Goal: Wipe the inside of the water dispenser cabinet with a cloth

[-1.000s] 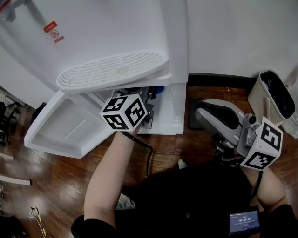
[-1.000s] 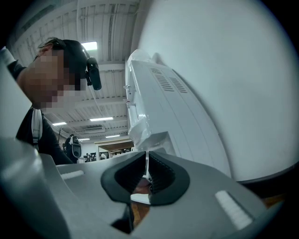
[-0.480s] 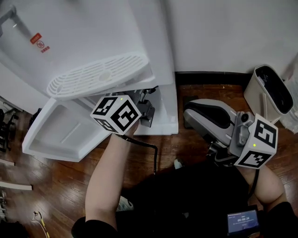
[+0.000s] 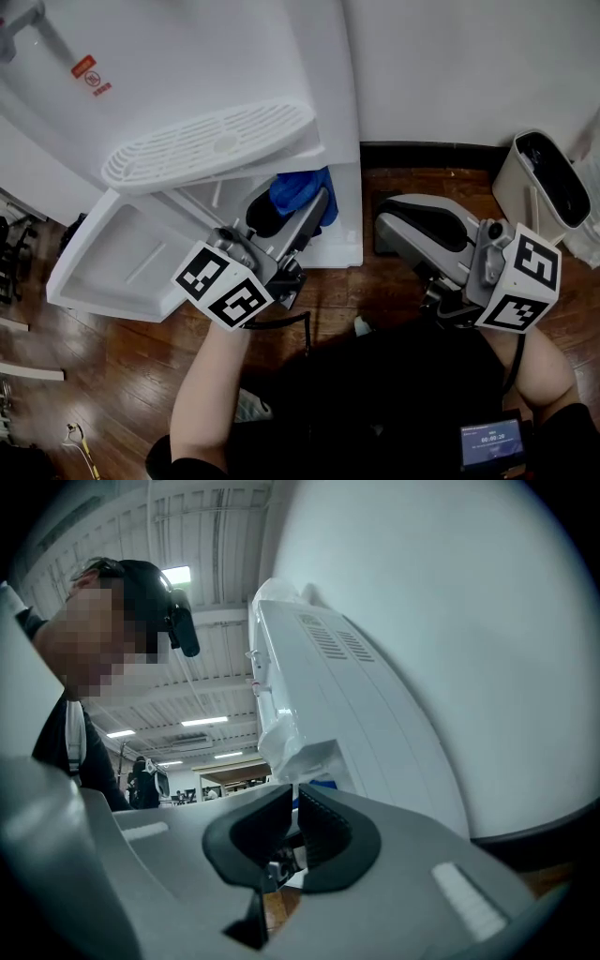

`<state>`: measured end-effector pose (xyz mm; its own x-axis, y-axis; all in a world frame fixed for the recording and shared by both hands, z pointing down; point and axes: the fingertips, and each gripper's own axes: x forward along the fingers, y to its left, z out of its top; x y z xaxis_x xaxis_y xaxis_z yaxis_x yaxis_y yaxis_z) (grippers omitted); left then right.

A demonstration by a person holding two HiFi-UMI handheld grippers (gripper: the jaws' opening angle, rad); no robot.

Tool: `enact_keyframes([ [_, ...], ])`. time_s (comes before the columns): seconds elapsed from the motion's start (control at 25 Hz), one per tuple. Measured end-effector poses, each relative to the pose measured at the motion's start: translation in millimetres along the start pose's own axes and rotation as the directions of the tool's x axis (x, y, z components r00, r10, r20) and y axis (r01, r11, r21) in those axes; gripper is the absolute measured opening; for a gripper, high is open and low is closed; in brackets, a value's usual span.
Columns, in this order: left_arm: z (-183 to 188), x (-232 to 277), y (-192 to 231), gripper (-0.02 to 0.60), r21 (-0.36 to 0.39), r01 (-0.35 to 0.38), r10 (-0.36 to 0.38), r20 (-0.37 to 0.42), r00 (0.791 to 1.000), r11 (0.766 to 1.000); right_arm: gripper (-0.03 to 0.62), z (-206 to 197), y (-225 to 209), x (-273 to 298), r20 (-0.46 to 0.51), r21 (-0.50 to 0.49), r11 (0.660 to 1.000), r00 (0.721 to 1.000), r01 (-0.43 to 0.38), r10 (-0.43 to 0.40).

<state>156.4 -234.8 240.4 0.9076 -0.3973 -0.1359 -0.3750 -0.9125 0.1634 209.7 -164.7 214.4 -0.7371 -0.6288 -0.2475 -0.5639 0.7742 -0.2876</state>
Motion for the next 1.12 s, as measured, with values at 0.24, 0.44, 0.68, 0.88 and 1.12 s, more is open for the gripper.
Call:
enact_keyframes([
  [0.24, -43.5, -22.2, 15.5, 0.16, 0.188, -0.094, 0.126, -0.165, 0.978, 0.978, 0.025, -0.9, -1.3, 0.9, -0.006, 0.006, 1.0, 1.0, 0.008, -0.008],
  [0.44, -100.3, -0.9, 99.8, 0.161, 0.658, -0.118, 0.465, -0.381, 0.799, 0.743, 0.025, -0.9, -0.3, 1.3, -0.015, -0.005, 1.0, 1.0, 0.007, -0.007],
  [0.68, -169.6, 41.0, 148.8, 0.164, 0.785, 0.141, 0.568, -0.547, 0.615, 0.603, 0.025, -1.4, -5.6, -2.5, 0.005, 0.01, 0.999, 0.999, 0.039, -0.039],
  [0.88, -202.7, 48.7, 163.8, 0.169, 0.803, 0.373, 0.61, -0.595, 0.523, 0.465, 0.023, -7.0, -5.3, 1.7, -0.026, 0.048, 0.999, 1.0, 0.007, -0.006],
  [1.12, -233.6, 39.1, 152.6, 0.163, 0.708, 0.517, 0.523, -0.705, 0.478, 0.481, 0.023, -7.8, -9.2, 1.1, -0.017, 0.076, 0.997, 1.0, 0.01, -0.008],
])
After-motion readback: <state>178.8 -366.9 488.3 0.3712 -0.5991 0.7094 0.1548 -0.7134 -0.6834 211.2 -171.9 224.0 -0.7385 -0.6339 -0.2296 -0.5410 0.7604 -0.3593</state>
